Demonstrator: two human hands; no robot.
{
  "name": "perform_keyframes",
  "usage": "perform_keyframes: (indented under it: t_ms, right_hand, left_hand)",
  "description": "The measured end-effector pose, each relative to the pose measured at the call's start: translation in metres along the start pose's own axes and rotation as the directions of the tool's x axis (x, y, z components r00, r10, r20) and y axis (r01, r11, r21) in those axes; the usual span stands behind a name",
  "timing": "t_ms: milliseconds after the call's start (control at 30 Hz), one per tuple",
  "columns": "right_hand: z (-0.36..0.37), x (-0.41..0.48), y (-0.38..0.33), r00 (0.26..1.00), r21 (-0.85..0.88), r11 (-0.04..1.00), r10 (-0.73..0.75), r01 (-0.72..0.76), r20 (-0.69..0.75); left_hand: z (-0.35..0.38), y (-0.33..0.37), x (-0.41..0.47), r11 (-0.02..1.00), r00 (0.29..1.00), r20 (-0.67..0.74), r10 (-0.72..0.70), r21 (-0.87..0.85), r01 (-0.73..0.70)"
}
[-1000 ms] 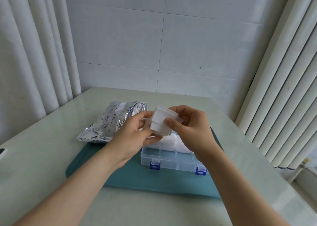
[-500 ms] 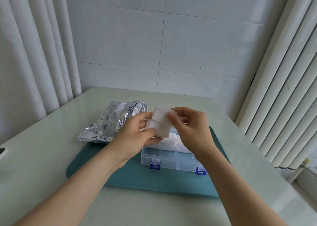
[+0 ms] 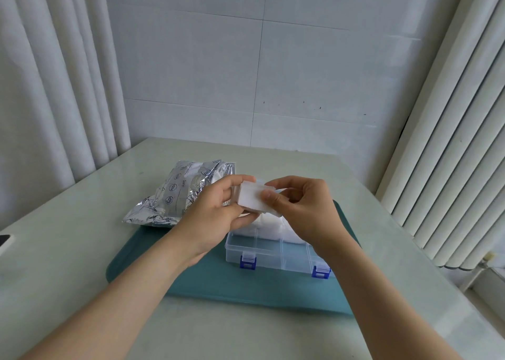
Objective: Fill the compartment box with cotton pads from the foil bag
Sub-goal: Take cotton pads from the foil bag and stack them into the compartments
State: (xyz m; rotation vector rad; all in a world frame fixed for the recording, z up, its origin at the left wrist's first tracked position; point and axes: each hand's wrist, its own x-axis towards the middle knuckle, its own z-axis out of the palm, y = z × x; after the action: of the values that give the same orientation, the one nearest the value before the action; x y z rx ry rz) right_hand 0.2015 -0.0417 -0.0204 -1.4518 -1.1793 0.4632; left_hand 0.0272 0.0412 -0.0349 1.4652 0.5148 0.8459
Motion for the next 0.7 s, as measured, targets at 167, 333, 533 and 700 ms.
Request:
perform_keyframes:
  t_ms: [167, 333, 533, 700]
  right_hand:
    - [0.002, 0.0, 0.002, 0.998, -0.059, 0.997, -0.047, 0.044, -0.048]
    - [0.003, 0.001, 0.0, 0.994, -0.028, 0.996, -0.091, 0.089, -0.06]
    - [-0.004, 0.006, -0.003, 0.957, 0.03, 0.985, -0.156, 0.168, -0.246]
    - [0.003, -0.003, -0.015, 0.979, 0.111, 0.975, -0.184, 0.194, -0.09]
  left_hand:
    - [-0.002, 0.002, 0.0, 0.994, 1.0, 0.015, -0.011, -0.104, 0.012]
    - [0.0, -0.001, 0.0, 0.994, 0.992, -0.077, 0.097, 0.053, -0.094]
    - [-0.003, 0.0, 0.002, 0.992, 0.981, -0.152, 0.119, 0.062, -0.11]
    - [0.001, -0.001, 0.002, 0.999, 0.995, -0.095, 0.036, -0.022, -0.039]
